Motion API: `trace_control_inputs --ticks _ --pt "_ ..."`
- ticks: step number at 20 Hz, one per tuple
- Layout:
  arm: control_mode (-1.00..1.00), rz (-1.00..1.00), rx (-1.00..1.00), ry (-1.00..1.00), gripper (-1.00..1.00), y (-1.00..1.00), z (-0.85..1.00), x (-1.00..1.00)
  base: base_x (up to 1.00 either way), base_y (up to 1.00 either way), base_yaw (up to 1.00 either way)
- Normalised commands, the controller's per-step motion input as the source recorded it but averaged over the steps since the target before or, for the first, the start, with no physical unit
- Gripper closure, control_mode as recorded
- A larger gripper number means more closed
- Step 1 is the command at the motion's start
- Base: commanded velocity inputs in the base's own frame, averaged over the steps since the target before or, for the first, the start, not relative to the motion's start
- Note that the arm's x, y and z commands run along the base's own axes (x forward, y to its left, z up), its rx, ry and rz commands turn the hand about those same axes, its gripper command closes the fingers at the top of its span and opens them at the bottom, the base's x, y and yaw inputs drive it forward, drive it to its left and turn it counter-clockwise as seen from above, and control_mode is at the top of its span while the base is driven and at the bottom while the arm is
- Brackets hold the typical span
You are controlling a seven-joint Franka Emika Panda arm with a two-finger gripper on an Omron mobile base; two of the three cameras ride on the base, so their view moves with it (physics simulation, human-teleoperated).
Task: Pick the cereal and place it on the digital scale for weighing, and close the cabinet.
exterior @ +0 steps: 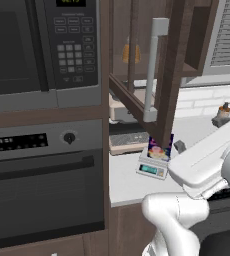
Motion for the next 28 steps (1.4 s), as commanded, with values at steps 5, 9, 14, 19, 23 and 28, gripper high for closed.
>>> trace_control_inputs --ticks 5,9,14,19,23,28 --pt "-1.0 -0.2 0.01 -0.09 -1.0 0.85 -0.05 -0.11 0.0 0.0 0.0" --pt "-1.0 -0.34 0.08 -0.1 -1.0 0.99 -0.09 -0.01 0.0 0.0 0.0" --pt "-1.0 -0.26 0.02 -0.11 -1.0 0.58 -0.1 0.32 0.0 0.0 0.0" --pt "-1.0 -0.03 0.0 -0.02 -1.0 0.01 -0.1 0.57 0.0 0.0 0.0" --pt "-1.0 0.0 0.01 -0.06 -1.0 -0.24 -0.01 0.58 0.0 0.0 0.0" --pt "-1.0 0.0 0.04 -0.06 -1.0 -0.45 0.0 0.35 0.0 0.0 0.0"
